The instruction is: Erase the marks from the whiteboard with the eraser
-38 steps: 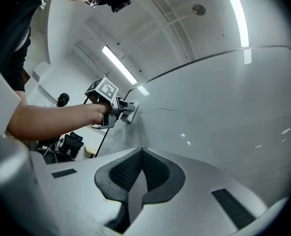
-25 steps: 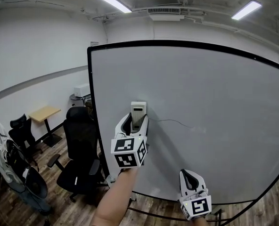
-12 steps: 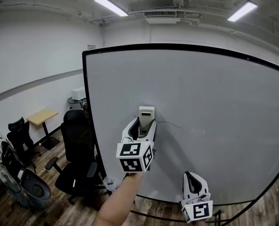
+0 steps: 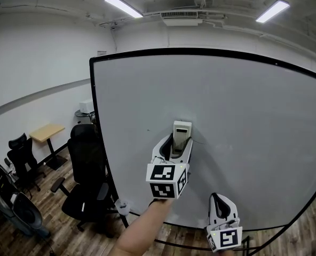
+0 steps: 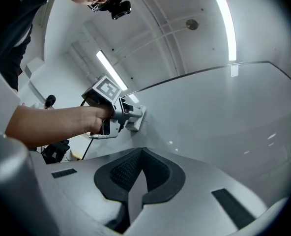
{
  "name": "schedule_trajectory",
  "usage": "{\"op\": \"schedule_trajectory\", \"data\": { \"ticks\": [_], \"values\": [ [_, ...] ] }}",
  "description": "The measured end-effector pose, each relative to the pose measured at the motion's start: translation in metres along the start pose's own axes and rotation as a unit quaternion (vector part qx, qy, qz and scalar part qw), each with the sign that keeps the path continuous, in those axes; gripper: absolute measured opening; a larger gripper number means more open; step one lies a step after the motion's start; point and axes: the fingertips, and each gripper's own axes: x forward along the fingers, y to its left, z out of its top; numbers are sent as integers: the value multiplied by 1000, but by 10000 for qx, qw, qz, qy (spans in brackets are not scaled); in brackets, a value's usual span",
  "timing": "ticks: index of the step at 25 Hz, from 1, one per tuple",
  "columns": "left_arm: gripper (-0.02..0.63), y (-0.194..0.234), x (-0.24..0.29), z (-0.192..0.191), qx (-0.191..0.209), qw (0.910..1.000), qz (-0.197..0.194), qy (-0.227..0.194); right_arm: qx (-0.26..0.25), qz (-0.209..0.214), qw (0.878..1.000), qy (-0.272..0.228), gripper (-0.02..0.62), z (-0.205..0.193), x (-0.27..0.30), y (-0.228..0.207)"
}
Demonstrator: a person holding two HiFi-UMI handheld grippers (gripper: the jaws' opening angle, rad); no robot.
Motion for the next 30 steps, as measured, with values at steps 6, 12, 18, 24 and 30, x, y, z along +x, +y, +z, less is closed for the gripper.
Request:
{"op": "schedule_trajectory", "data": {
  "ticks": [6,12,18,24,30],
  "values": [
    [244,-43,11,-3,-32,9994,-333,-20,-40,-241,9997,57,18,-2,-11,-24],
    [244,-78,19,-3,-62,9981,-605,-71,-74,-506,9986,113,18,2,-20,-44],
    [244,-106,22,-5,-7,9967,-812,-53,-94,-661,9977,125,18,6,-28,-57],
    [245,-92,10,5,-16,9967,-774,-262,304,-552,9980,-93,18,35,-6,-59],
    [245,-51,-16,37,-54,9976,-352,-590,512,-473,9971,-318,18,77,16,-64]
  ]
}}
